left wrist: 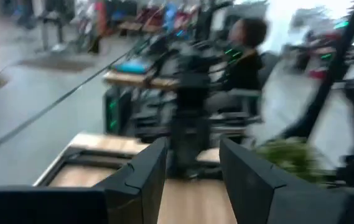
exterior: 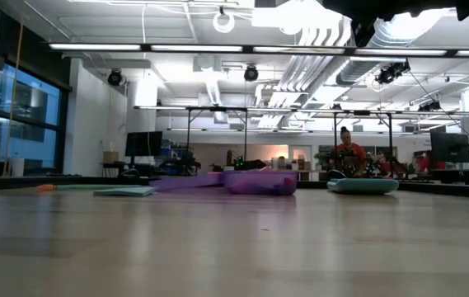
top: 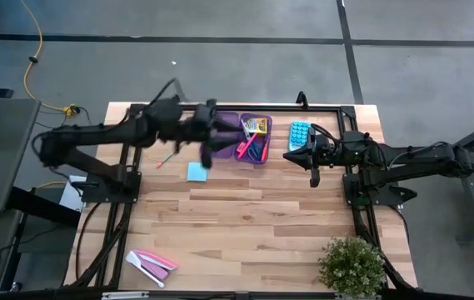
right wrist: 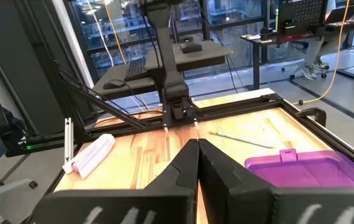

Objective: Pack school essentials
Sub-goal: Put the blue pencil into the purple supply box

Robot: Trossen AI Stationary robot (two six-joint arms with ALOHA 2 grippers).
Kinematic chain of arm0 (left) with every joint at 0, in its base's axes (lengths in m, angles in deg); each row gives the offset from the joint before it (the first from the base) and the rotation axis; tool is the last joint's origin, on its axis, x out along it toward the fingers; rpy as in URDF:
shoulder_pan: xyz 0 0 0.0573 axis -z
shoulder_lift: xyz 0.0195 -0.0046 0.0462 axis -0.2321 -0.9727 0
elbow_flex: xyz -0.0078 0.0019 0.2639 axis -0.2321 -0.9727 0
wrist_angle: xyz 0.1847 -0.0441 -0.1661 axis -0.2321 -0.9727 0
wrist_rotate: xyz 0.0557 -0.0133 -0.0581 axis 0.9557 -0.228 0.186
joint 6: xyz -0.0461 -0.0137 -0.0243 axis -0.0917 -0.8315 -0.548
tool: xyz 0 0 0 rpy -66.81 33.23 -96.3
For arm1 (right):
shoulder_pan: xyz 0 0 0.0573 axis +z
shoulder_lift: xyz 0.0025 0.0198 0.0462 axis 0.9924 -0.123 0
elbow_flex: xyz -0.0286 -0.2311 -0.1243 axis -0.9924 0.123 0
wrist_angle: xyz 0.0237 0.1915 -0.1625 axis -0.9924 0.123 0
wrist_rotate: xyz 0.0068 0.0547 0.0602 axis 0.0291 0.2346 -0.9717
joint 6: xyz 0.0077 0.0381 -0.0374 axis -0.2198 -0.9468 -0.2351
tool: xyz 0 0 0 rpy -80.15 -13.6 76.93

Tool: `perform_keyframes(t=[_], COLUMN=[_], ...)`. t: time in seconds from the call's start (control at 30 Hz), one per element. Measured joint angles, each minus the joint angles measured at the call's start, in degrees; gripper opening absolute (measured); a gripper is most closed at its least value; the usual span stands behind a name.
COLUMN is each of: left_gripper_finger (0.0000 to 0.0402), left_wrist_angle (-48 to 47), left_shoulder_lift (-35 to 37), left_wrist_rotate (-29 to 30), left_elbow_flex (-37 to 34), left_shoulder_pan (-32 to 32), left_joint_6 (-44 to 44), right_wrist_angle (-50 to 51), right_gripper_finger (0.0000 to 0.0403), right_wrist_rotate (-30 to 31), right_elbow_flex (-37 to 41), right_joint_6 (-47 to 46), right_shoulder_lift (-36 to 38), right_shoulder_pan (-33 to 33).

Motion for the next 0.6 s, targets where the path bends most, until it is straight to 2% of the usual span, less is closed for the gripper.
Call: perform_keyframes(t=[0.2,0.33,0.47,0.6], left_gripper_finger=[0.0129,0.0127,0.0126,0.0126], left_wrist_angle=[17.73,27.31,29.73,29.72], left_shoulder_lift=[12.51,18.51,22.15,23.56], left_wrist_rotate=[9.82,13.24,14.97,15.40], left_elbow_flex=[-20.74,-32.61,-38.78,-40.46], left_shoulder_pan=[7.58,11.64,13.82,14.12], left_joint_6=[-4.12,-6.80,-7.97,-7.50], right_wrist_angle=[0.08,0.08,0.07,0.03], right_gripper_finger=[0.0000,0.0000,0.0000,0.0000], right_wrist_rotate=[0.00,0.00,0.00,0.00], right_elbow_flex=[0.00,0.00,0.00,0.00], right_joint_6=[-0.01,0.00,0.00,0.02], right_shoulder_lift=[-0.02,-0.02,-0.01,-0.01], right_shoulder_pan=[0.00,0.00,0.00,0.00])
